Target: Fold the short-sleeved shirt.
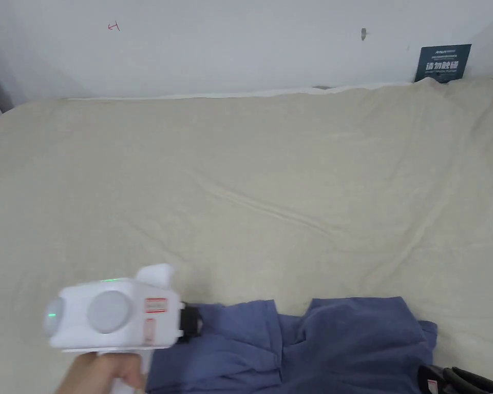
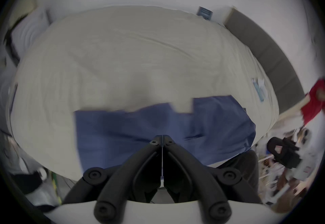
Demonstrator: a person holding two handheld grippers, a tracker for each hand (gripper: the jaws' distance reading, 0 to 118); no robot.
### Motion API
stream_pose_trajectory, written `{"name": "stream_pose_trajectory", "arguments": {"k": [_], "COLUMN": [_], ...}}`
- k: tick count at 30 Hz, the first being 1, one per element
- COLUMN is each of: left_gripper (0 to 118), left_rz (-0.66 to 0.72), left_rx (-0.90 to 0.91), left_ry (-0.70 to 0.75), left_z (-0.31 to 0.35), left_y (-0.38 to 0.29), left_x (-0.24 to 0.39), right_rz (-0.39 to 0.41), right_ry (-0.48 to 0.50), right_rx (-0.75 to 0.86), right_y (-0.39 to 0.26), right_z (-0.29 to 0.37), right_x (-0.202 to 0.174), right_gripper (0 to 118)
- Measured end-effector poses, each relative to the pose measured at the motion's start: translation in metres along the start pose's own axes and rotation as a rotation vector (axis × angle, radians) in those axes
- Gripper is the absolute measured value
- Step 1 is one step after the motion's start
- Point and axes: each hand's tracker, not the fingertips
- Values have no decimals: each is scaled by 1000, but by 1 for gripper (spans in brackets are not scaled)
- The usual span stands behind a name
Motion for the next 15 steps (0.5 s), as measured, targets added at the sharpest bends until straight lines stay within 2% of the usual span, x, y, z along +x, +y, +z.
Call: {"name": "stream_pose_trajectory", "arguments": {"k": [2,3,4,5,6,8,9,13,14,15], "left_gripper": [0,1,17,75,116,116,116,116,116,116], "left_rz": [33,67,91,128,156,186,169,149,160,157], "left_rx": [10,-5,-10,-2,12,-30,6,-112,-117,-83], "left_ry": [-20,-90,-138,-191,-210,-285,-320,-428,-462,-513], "left_z": [2,0,-2,-4,-9,-25,-19,-50,-54,-56], "left_y": [-3,-2,-2,-2,-3,-3,-9,1,-13,-15], "left_x": [-41,-60,-73,-83,-92,-103,-102,-116,-79,-73], "right_rz": [13,30,40,49,52,54,58,77,78,79], "right_ry": [6,4,-6,-13,-14,-10,-4,-15,-15,-18], "right_rx": [-21,-32,-36,-43,-46,-57,-62,-84,-88,-94], "right_y": [2,4,5,7,10,15,17,19,20,20], "right_z": [-3,-5,-6,-8,-10,-13,-15,-20,-21,-21], "right_x": [-5,-10,-14,-18,-21,-28,-31,-38,-39,-40], "right_gripper": [0,0,0,0,0,0,0,0,0,0]}}
